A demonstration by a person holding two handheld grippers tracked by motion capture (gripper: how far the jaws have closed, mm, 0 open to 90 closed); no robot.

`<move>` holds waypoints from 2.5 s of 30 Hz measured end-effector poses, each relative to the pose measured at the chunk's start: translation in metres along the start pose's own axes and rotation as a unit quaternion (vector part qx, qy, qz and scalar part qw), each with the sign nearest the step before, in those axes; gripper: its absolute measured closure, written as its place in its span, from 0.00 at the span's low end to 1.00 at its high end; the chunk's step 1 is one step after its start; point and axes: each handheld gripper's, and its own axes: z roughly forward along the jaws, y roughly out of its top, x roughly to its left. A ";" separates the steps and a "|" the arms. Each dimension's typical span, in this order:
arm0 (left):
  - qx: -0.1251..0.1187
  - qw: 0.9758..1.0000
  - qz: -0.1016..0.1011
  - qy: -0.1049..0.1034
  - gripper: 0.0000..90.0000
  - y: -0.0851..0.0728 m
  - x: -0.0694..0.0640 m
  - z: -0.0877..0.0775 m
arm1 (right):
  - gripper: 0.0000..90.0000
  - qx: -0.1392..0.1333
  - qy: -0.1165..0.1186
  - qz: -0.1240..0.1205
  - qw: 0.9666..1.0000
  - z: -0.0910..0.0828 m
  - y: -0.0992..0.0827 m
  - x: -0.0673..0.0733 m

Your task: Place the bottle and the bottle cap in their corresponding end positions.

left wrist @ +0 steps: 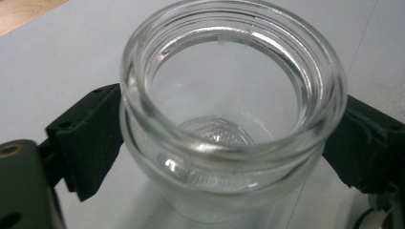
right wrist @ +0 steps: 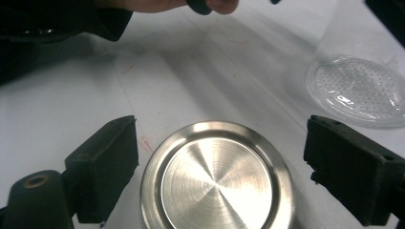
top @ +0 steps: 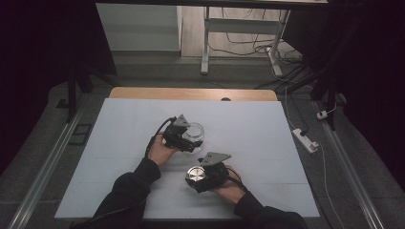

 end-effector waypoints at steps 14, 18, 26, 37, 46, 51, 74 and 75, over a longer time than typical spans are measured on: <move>0.007 0.999 -0.026 -0.017 0.00 -0.011 -0.003 -0.018 | 0.06 -0.010 0.010 0.008 1.000 -0.013 0.005 0.000; 0.012 1.000 -0.023 -0.016 0.00 -0.016 -0.007 -0.027 | 0.05 -0.010 0.009 0.008 1.000 -0.017 0.007 0.000; 0.016 0.999 -0.022 -0.021 0.00 -0.026 -0.018 -0.043 | 0.03 -0.010 -0.004 0.021 1.000 -0.028 0.006 -0.007; 0.012 0.999 -0.031 -0.040 0.00 -0.043 -0.035 -0.066 | 0.02 -0.012 -0.018 0.019 1.000 -0.045 0.002 -0.013; 0.015 0.998 -0.040 -0.036 0.00 -0.064 -0.046 -0.089 | 0.00 -0.002 -0.029 0.027 0.999 -0.061 -0.007 -0.021; 0.011 0.998 -0.054 -0.035 0.00 -0.077 -0.049 -0.104 | 0.00 -0.003 -0.040 0.033 0.999 -0.073 -0.012 -0.024; 0.014 0.995 -0.098 -0.006 0.00 -0.126 -0.060 -0.148 | 0.00 0.002 -0.085 0.055 0.995 -0.116 -0.038 -0.030; 0.013 0.995 -0.099 -0.001 0.00 -0.130 -0.062 -0.152 | 0.00 0.003 -0.088 0.056 0.995 -0.117 -0.038 -0.030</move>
